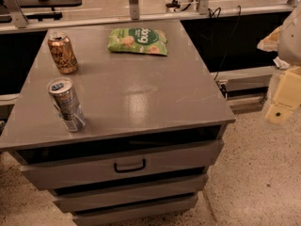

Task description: Knock orange can over

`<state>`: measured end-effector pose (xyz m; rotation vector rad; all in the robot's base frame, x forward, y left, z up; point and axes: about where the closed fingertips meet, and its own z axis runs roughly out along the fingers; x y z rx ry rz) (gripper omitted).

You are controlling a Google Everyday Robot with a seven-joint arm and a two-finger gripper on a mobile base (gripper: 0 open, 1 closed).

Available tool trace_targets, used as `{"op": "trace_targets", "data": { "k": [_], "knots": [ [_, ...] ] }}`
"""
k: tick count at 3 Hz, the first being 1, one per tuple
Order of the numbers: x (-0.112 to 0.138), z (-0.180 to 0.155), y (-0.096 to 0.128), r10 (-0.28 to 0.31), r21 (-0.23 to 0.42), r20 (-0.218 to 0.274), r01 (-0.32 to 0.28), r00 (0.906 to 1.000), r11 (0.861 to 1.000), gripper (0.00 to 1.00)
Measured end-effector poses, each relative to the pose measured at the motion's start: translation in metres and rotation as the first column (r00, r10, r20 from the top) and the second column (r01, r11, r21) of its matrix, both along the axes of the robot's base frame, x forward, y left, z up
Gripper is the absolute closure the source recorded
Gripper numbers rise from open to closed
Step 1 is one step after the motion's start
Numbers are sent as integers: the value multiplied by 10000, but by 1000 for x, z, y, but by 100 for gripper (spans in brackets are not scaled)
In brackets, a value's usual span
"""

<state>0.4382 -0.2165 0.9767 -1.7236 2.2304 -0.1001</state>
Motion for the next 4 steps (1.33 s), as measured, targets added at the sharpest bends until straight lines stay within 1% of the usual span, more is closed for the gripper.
{"op": "trace_targets", "data": {
  "k": [1,2,3,4],
  "knots": [
    [0,0,0,0,0,2,0,10000,10000,0],
    [1,2,0,49,132,160,-51,9999,9999,0],
    [25,-10,4,265,1039,539,-320,9982,9941,0],
    [75,-33,36,798,2357,1077,-1035,9910,9663,0]
  ]
}}
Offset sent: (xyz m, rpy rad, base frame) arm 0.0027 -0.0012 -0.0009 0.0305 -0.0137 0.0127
